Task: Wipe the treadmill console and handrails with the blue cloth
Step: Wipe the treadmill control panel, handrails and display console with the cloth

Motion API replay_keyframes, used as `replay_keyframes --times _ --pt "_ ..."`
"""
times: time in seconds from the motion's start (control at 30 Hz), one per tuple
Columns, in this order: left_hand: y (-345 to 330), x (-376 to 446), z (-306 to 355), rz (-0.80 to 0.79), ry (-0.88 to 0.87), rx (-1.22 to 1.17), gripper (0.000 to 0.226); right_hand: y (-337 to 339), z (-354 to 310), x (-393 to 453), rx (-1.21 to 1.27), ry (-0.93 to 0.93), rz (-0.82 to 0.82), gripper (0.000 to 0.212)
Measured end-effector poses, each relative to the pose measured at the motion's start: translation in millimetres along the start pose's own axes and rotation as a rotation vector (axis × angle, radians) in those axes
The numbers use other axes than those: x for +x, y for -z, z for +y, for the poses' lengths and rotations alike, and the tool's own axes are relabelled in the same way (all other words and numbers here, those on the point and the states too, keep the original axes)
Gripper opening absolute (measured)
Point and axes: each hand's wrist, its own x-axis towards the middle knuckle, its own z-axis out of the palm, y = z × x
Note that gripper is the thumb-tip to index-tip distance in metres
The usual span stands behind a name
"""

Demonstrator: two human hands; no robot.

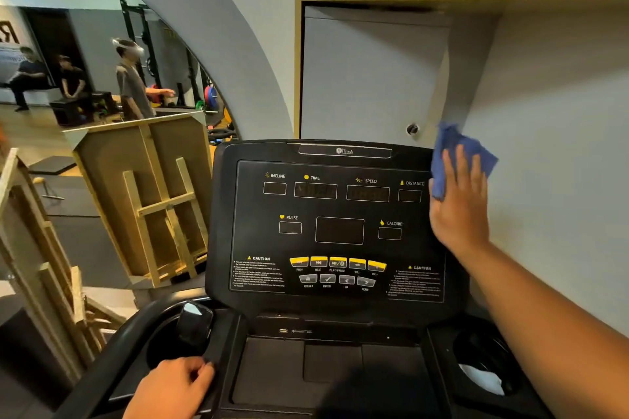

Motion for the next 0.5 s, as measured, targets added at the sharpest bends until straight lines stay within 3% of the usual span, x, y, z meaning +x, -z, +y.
replay_keyframes --times 0.13,0.3,0.4,0.5 --pt "2.8 -1.0 2.7 0.005 0.007 -0.028 0.025 -15.1 -4.4 -52.7 0.028 -0.045 -0.017 0.077" --pt "3.3 -2.7 4.5 0.008 0.012 -0.025 0.026 -27.9 17.9 -146.5 -0.104 0.162 -0.192 0.077" --pt "2.9 -3.6 5.7 0.002 0.001 -0.014 0.026 -16.2 26.6 -115.1 -0.107 0.242 -0.218 0.083" --pt "2.7 -3.3 6.1 0.002 0.004 -0.007 0.027 -4.3 18.3 -44.9 0.036 0.107 -0.085 0.071"
